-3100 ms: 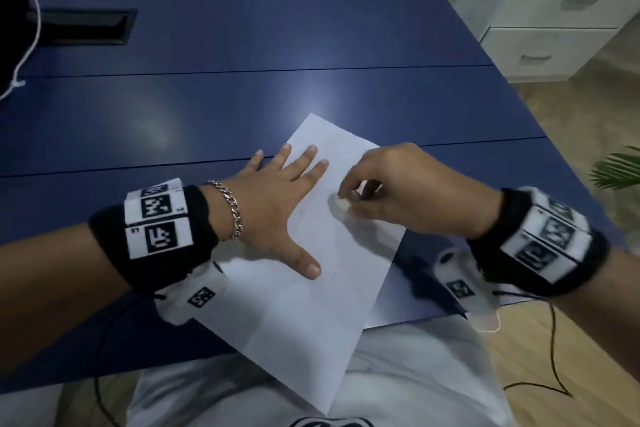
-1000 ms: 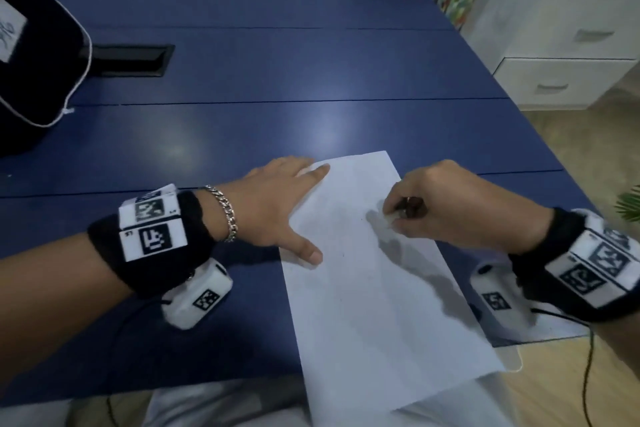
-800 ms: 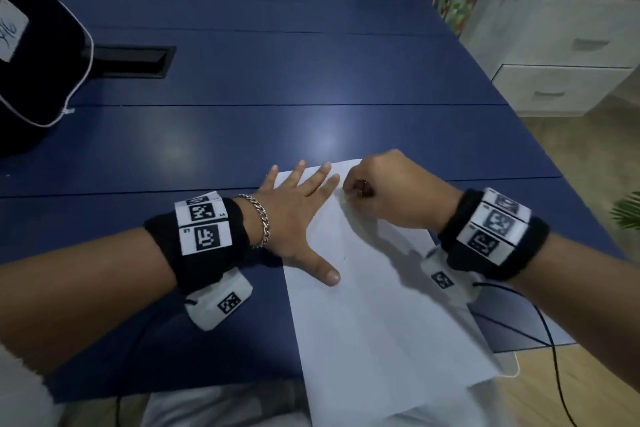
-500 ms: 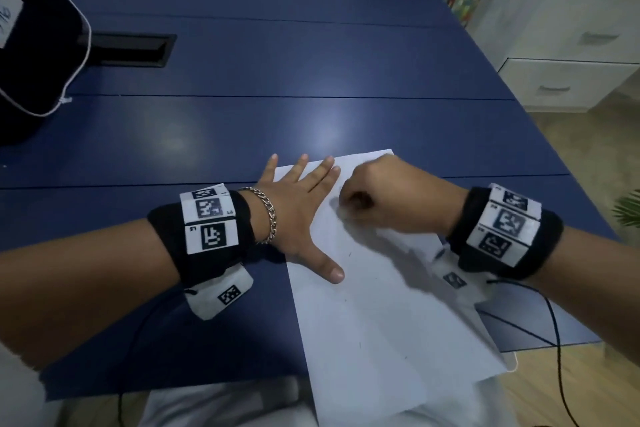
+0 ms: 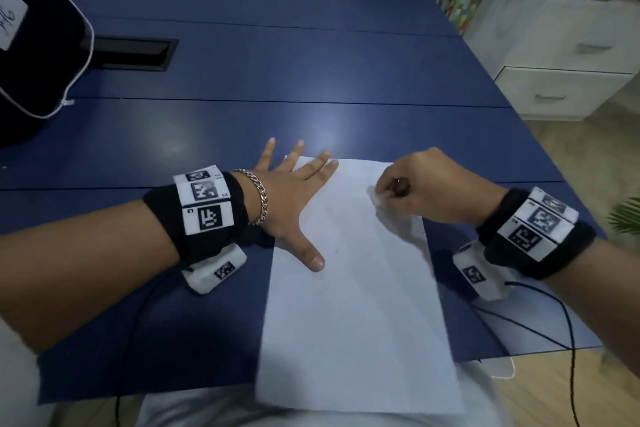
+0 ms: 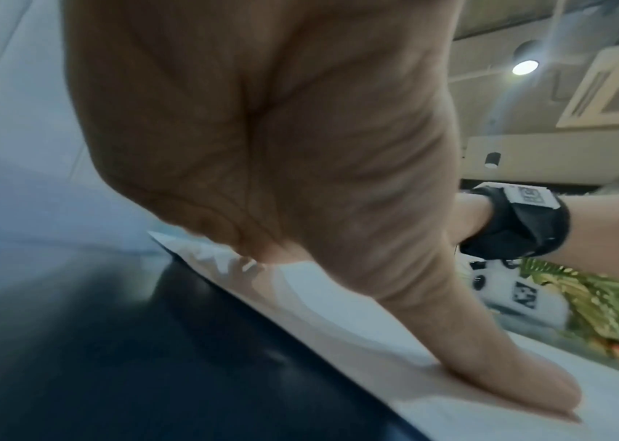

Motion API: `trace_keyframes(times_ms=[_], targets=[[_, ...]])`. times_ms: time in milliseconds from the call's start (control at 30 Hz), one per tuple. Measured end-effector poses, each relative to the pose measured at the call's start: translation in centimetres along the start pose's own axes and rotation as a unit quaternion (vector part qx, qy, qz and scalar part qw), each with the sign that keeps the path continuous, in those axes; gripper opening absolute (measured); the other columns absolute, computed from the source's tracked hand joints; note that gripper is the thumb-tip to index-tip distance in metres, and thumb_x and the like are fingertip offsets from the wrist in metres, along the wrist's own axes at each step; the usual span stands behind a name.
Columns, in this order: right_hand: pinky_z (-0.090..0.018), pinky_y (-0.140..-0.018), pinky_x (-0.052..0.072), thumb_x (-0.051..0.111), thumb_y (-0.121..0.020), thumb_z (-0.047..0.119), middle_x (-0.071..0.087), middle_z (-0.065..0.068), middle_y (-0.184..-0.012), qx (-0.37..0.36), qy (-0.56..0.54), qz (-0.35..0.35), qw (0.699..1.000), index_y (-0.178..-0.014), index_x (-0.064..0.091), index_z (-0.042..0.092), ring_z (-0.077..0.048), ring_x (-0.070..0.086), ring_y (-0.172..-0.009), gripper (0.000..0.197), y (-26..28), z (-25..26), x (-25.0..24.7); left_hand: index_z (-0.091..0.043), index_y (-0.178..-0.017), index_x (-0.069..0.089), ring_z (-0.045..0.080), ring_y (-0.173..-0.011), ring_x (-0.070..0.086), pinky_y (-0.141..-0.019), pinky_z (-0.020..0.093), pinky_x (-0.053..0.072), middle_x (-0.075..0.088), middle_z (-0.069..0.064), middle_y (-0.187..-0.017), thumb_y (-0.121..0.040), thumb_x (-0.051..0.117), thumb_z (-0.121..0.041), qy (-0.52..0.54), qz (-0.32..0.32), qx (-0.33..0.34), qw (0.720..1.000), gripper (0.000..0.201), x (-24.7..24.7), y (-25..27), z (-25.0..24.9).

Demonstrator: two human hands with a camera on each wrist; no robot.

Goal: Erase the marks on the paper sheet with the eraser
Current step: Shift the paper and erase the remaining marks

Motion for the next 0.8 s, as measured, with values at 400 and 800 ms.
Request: trace_keyframes(times_ms=[400,800], targets=[[-0.028,-0.078,0.060,0.072,-0.092,0.025,0.075,0.014,-0.089,-0.004,0.008,0.029,1.000,-0.099,0.080,0.027,-0.005,0.069,-0.080,0.010,2.3,1.2,0.1,-0.036,-0.164,-0.025,0.027,-0.157,-0.032,-0.126,0.065,-0.014,-0.034,-0.012,-0.170,-0.067,0.066,-0.095,0.030,0.022,0.081,0.996,0.145,-1.0,-0.8,-1.7],[-0.019,-0.068,0.052,0.074,-0.090,0.036,0.075,0.012,-0.085,-0.101,-0.004,0.095,0.990,-0.097,0.080,0.031,-0.006,0.065,-0.072,0.010,1.2,4.0,1.7,-0.043,-0.158,-0.033,0.027,-0.157,-0.034,-0.117,0.079,-0.013,-0.039,-0.016,-0.167,-0.048,0.059,-0.107,0.003,0.026,0.037,0.999,0.157,0.2,-1.7,-2.7]])
Point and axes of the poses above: each hand's wrist, its own y-axis away from the middle knuckle, its own x-axis out of the palm, z = x × y, the point moved 5 cm from there along -y, towards the middle knuckle
